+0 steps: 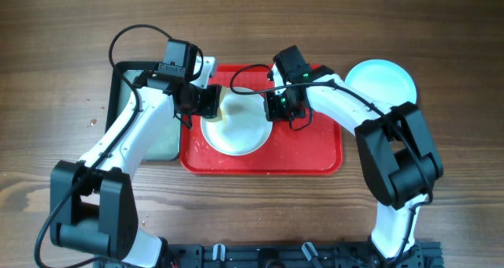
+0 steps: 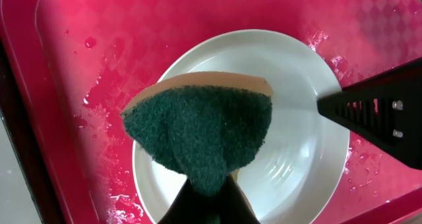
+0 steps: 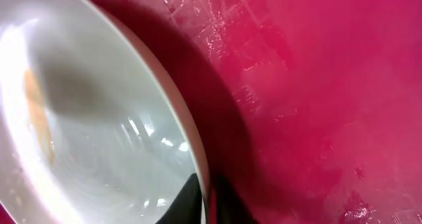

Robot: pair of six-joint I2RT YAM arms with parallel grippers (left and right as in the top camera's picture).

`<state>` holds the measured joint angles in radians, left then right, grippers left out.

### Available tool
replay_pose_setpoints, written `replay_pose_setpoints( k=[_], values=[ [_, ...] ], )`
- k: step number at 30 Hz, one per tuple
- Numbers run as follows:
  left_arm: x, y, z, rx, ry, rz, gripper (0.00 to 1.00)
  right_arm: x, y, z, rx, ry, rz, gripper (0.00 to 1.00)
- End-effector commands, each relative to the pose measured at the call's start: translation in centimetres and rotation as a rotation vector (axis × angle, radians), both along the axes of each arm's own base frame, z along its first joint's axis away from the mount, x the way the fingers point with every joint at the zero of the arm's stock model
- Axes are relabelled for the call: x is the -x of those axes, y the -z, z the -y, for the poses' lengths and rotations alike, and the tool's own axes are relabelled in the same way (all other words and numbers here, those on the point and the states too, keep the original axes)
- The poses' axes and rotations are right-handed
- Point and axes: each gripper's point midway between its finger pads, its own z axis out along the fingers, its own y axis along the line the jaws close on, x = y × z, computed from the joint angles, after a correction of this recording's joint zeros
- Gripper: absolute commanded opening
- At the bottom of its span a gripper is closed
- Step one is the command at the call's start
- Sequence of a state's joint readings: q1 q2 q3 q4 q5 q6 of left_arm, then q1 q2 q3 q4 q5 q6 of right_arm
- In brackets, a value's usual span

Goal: Clean dirty plates on tray and stack at the side
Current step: 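Scrub the white plate with the sponge in the left gripper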

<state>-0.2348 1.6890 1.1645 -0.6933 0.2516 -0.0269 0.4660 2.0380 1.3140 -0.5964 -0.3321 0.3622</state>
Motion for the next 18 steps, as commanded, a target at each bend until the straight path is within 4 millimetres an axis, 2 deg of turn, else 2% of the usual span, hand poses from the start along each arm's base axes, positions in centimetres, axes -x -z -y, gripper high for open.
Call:
replay_pose_setpoints(
  k=[1,4,11,14,18],
  values=[
    [-0.2,0.1,0.1,-0.014,0.018,0.005,0.04,0.2,0.1,0.3,0.014,0.010,0.005,0.11],
    [0.2,0.3,0.0,-0.019,0.019,-0.014,0.04,0.2,0.1,0.3,0.014,0.009,0.005,0.09],
    [0.8,2.0,-0.7,-0.020,-0.118,-0.061,0.04,0.1,0.1,0.3,0.012,0.033,-0.002,0.09],
    [1.0,2.6,-1.0,-0.023,-0.147,-0.071,0.04,0.1,0.1,0.3,0.011,0.033,-0.001,0.04],
    [1.0,3.2,0.0,-0.012,-0.151,-0.047,0.04,0.1,0.1,0.3,0.011,0.033,-0.002,0.04]
  ],
)
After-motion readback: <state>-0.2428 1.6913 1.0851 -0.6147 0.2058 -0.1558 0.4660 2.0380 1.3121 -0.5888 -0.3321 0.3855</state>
